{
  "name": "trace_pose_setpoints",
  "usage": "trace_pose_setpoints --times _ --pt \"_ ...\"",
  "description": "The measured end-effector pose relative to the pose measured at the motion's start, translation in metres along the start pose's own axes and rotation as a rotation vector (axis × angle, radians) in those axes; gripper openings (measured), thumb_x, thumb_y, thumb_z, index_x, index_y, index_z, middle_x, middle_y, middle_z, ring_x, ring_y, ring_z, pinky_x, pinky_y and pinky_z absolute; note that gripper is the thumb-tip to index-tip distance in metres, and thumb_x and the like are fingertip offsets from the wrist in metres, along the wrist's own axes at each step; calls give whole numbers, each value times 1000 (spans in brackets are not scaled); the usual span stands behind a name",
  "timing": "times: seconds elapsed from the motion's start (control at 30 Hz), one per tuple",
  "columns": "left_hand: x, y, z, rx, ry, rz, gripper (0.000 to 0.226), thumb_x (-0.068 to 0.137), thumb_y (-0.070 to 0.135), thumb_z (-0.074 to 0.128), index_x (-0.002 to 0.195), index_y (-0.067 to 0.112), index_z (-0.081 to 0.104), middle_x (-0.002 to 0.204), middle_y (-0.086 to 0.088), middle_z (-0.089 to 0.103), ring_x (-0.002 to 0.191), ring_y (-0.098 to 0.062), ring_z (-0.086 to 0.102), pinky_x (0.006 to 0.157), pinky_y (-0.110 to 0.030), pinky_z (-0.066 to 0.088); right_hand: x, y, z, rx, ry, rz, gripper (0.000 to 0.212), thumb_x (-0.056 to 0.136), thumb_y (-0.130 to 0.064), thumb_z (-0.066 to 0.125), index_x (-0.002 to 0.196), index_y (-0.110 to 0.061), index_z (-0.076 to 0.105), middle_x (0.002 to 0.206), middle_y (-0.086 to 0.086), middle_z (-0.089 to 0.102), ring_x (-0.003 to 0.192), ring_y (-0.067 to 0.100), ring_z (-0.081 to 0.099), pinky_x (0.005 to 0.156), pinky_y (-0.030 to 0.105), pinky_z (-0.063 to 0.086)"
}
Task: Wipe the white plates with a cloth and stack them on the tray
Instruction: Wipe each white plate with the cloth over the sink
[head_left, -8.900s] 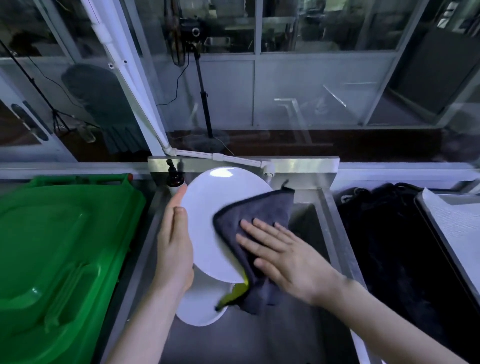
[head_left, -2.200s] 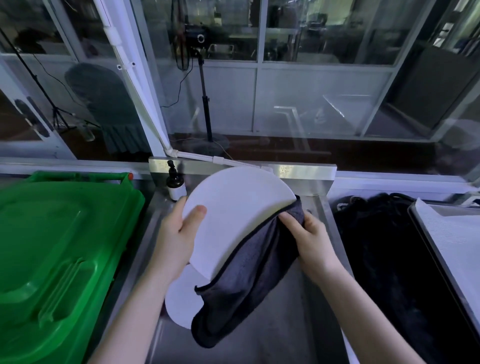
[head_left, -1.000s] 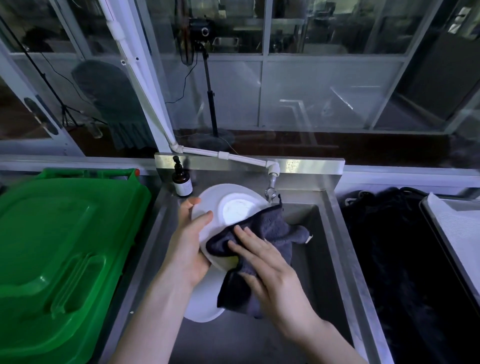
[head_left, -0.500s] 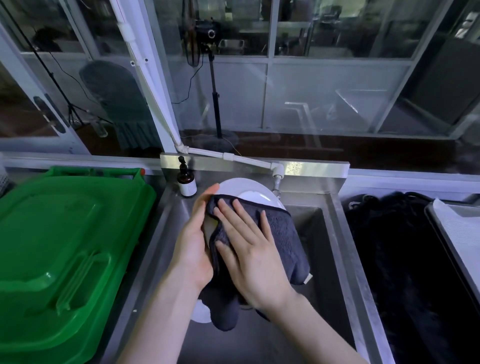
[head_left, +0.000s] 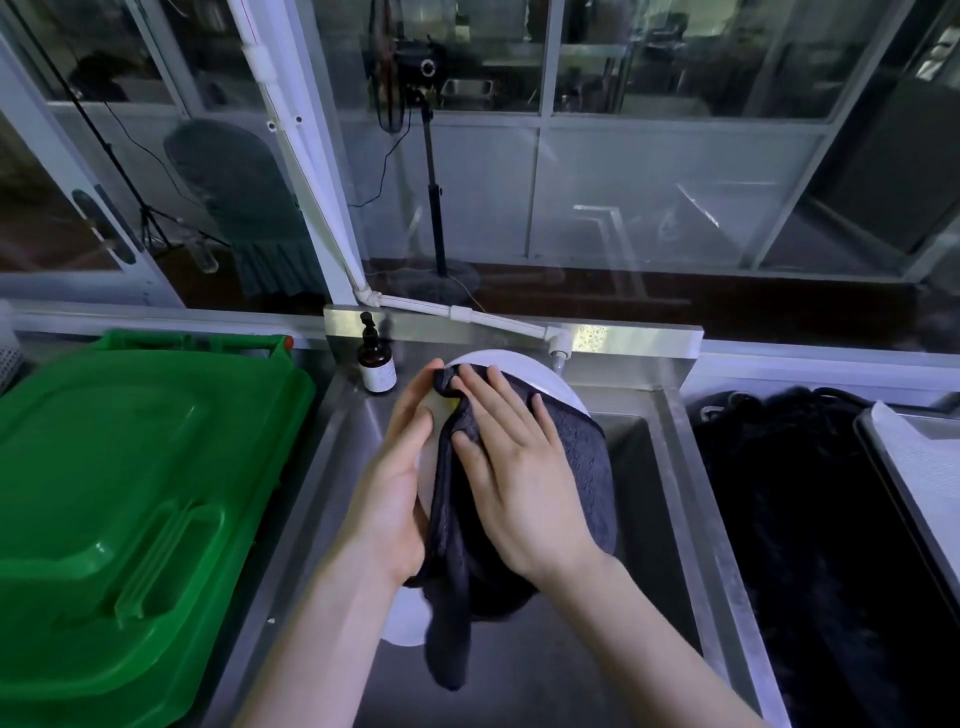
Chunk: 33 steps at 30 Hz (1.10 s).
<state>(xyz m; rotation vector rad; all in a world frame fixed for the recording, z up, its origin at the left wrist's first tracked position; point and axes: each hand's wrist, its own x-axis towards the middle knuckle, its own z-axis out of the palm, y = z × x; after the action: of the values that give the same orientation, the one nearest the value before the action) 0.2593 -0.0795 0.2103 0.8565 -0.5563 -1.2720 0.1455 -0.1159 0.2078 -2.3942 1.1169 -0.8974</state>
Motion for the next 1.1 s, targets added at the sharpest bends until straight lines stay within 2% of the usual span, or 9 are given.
trace_pose_setpoints --times 0.2,0.37,0.5,0.57,0.63,0.7,0.83,0.97,1.1 --pt "2 4 -6 118 -20 50 35 98 34 50 128 45 65 131 4 70 124 -9 63 89 -21 54 -18 6 3 -48 -15 -206 48 104 -34 35 151 -22 36 158 -13 30 150 8 17 119 49 21" --pt "0 4 -10 166 -115 46 44 103 20 50 139 44 55 139 3 65 128 -13 61 89 -24 55 15 15 -6 -21 16 -26 48 104 -37 32 150 -24 37 158 -15 29 149 2 13 120 47 17" --pt "-2 8 -16 246 -120 68 47 99 29 49 138 55 52 145 22 55 131 2 54 90 -20 54 25 24 -12 84 68 174 46 105 -29 36 150 -23 37 158 -15 28 149 5 14 119 47 18" --pt "-2 9 -17 269 -133 107 48 98 26 50 137 54 54 142 26 57 130 4 53 94 -18 52 20 15 -12 27 49 57 47 104 -33 33 151 -25 35 159 -15 27 150 7 13 119 50 18" --pt "0 8 -17 228 -135 128 49 98 19 51 135 50 58 141 18 60 131 -2 55 94 -18 51 15 7 -8 -50 -12 -123 49 104 -39 29 152 -30 33 159 -16 26 150 7 11 121 49 12" --pt "0 6 -16 186 -136 121 51 98 14 49 137 46 57 144 10 60 134 -8 54 97 -20 51 17 7 -8 -90 -54 -174 49 103 -41 27 151 -32 33 158 -18 27 150 4 11 122 46 8" --pt "1 5 -21 194 -107 82 51 98 19 49 136 52 56 142 12 61 132 -9 56 90 -25 56 28 22 -11 -40 18 -59 47 104 -32 38 150 -27 36 157 -14 32 148 4 19 120 46 18" --pt "0 11 -36 226 -21 90 49 92 30 57 132 58 56 150 21 51 139 -11 49 105 -39 46 13 47 -14 190 101 159 46 105 -23 41 150 -17 38 157 -9 32 147 8 23 120 40 23" --pt "3 14 -35 300 -110 85 50 94 29 57 135 58 53 150 20 51 140 -8 48 113 -39 35 6 37 -13 150 71 34 48 104 -25 39 151 -17 34 158 -8 28 150 10 16 123 32 15"
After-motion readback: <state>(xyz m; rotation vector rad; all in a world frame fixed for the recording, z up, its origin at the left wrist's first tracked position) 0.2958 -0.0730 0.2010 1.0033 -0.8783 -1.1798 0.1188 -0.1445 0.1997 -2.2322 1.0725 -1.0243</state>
